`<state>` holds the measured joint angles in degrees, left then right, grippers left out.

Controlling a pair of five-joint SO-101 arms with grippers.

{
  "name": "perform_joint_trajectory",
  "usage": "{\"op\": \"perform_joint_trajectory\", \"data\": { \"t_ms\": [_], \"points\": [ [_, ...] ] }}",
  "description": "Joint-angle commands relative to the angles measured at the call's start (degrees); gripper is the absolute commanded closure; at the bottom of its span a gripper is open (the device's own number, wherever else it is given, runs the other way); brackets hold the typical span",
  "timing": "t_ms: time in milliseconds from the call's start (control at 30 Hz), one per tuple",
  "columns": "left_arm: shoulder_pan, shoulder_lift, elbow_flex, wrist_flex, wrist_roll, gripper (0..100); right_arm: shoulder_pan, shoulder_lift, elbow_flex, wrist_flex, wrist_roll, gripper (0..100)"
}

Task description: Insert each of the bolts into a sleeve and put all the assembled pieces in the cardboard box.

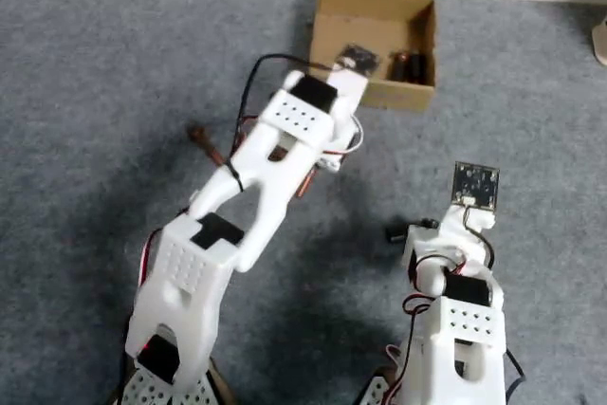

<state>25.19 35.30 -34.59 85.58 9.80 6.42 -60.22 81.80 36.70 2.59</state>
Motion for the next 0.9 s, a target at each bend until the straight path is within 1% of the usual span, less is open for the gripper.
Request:
{"op": "perform_joint_trajectory", "data": {
  "t_ms": [0, 67, 167, 333, 433, 533, 600, 733, 867],
  "points": [
    [0.0, -8.2, -1.7, 3.1, 3.0, 99, -0.1, -2.2, -0.7, -0.7, -1.0, 99.3],
    [0.0, -10.3, -1.7, 5.0, 3.5, 99, -0.3, -5.3, -0.7, 1.6, -0.9, 99.3],
    [0.0, -12.7, -1.7, 7.6, 3.5, 99, -0.8, -13.1, -0.6, 7.9, -0.9, 99.3],
    [0.0, -15.6, -1.7, 10.8, 3.6, 99, -5.1, -28.3, 1.0, 16.2, -0.6, 99.3],
    [0.0, -17.5, -0.7, 11.3, 5.1, 99, -6.7, -37.1, 3.9, 18.2, -0.4, 99.3],
    [0.0, -20.8, 3.5, 10.7, 5.7, 99, -6.9, -44.8, 6.9, 19.5, 2.3, 99.3],
    [0.0, -23.7, 8.0, 10.5, 5.8, 99, -7.0, -45.6, 8.2, 19.0, 3.0, 99.3],
    [-0.4, -31.2, 20.2, 3.0, 5.6, 99, -8.0, -44.4, 9.4, 16.7, 3.1, 99.3],
    [-0.7, -40.8, 34.9, -9.3, 5.1, 99, -13.1, -44.4, 9.6, 15.8, 3.1, 99.3]
  ]
}}
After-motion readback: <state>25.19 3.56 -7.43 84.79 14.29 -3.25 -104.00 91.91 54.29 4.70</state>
